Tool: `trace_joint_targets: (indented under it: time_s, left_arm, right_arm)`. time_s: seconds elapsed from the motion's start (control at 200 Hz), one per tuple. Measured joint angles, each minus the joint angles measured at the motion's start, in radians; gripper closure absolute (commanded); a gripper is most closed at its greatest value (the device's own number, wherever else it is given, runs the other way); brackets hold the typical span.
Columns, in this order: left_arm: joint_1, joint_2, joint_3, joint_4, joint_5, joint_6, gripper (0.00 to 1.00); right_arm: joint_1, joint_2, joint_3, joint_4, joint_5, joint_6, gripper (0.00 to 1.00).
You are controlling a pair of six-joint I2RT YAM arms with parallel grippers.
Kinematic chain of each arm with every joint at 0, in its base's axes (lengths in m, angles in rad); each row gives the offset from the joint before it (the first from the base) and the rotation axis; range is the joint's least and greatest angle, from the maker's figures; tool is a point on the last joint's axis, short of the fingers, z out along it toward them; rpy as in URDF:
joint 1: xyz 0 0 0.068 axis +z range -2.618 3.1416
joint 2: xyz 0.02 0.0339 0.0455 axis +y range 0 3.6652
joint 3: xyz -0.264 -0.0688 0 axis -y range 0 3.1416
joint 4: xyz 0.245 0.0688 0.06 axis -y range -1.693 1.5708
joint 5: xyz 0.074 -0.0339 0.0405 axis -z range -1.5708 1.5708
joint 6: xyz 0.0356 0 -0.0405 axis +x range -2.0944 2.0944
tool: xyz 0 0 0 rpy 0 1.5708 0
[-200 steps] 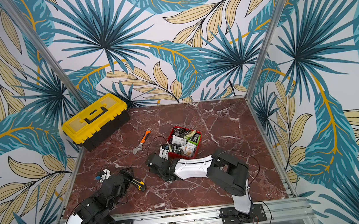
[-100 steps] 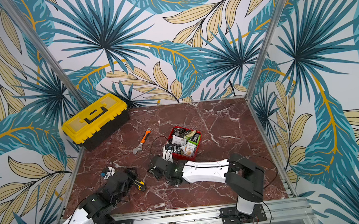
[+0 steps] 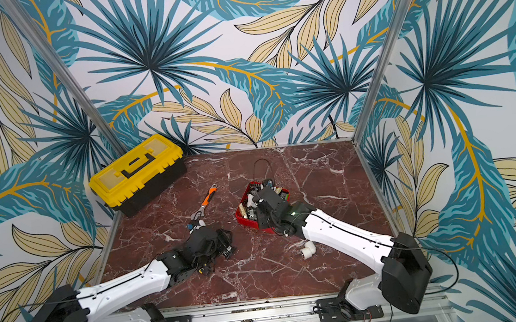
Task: Take the cookies out of the storage box
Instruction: Place the cookie at the center of the board, then pick up the cookie from the storage box.
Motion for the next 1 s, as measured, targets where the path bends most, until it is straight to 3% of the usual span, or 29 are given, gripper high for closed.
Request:
trace_joint_targets:
  time_s: [0.14, 0.295, 0.471, 0.721, 1.002]
  left_arm:
    - [-0.022, 0.155, 0.158, 0.035, 0.010, 0.001, 0.33]
    - [-0.021, 0.237, 0.273, -0.010, 0.000, 0.050, 0.34]
    - [0.010, 0.312, 0.417, -0.102, 0.006, 0.238, 0.33]
    - [0.140, 0.452, 0.633, -0.227, 0.168, 0.554, 0.35]
    - [0.208, 0.605, 0.750, -0.297, 0.312, 0.718, 0.43]
  right_arm:
    - [-0.076, -0.025, -0.026, -0.028, -0.034, -0.002, 0.47]
    - [-0.104, -0.025, -0.038, -0.050, -0.064, 0.003, 0.47]
    - [-0.123, -0.029, -0.056, -0.053, -0.078, 0.007, 0.47]
    - [-0.134, -0.072, -0.095, -0.060, -0.090, 0.018, 0.47]
    - [-0.137, -0.086, -0.109, -0.060, -0.112, 0.029, 0.48]
